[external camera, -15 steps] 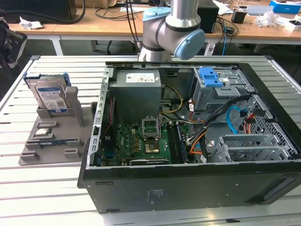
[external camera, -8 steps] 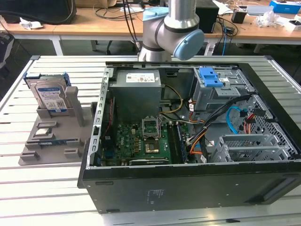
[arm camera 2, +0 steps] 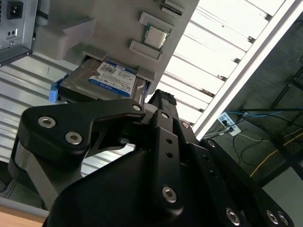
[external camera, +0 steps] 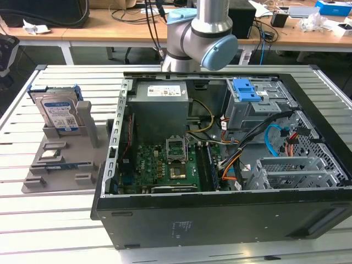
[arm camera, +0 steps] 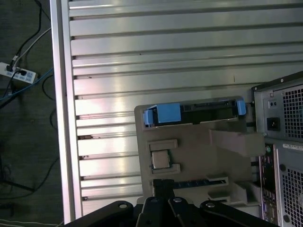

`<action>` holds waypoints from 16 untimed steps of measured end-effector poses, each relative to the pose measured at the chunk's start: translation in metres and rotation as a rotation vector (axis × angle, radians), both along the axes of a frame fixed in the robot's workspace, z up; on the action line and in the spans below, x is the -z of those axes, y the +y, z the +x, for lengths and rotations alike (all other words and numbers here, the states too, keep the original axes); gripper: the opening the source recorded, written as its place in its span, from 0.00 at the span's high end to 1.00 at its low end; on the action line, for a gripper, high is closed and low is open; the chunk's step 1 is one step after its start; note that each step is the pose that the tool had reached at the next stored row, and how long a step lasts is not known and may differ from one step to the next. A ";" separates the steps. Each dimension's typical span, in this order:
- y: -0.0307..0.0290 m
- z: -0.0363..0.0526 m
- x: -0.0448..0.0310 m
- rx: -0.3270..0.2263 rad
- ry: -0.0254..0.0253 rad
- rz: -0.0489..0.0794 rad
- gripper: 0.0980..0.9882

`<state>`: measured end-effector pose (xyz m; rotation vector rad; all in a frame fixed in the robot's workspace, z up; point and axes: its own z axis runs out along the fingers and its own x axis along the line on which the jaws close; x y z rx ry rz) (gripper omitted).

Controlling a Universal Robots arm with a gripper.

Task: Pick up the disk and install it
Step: 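Reach for the disk, then pick up the disk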

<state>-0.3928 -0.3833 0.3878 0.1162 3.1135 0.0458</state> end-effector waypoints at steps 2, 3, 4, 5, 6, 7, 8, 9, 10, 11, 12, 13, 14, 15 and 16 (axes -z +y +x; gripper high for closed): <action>0.0001 0.0000 -0.0001 0.000 0.0002 0.000 1.00; 0.0001 0.0000 -0.0001 0.000 0.0001 0.000 1.00; 0.0001 0.0000 -0.0001 0.000 0.0002 0.000 1.00; 0.0001 0.0000 -0.0001 0.000 0.0001 0.000 1.00; 0.0001 0.0000 0.0000 0.000 0.0001 0.000 1.00; 0.0001 0.0000 -0.0001 0.000 0.0001 0.000 1.00; 0.0001 0.0000 -0.0001 0.000 0.0002 0.000 1.00; 0.0001 0.0000 -0.0001 0.000 0.0002 0.000 1.00; 0.0001 0.0000 -0.0001 0.000 0.0001 0.000 1.00; 0.0001 0.0000 0.0000 0.000 0.0001 0.000 1.00; 0.0001 0.0000 0.0000 -0.001 0.0001 0.000 1.00; 0.0002 -0.0001 -0.0001 -0.026 0.0001 0.000 1.00; 0.0002 0.0000 0.0000 -0.066 0.0000 -0.001 1.00; 0.0003 0.0000 0.0000 -0.083 0.0000 -0.001 1.00; 0.0003 0.0000 0.0000 -0.098 0.0001 -0.001 1.00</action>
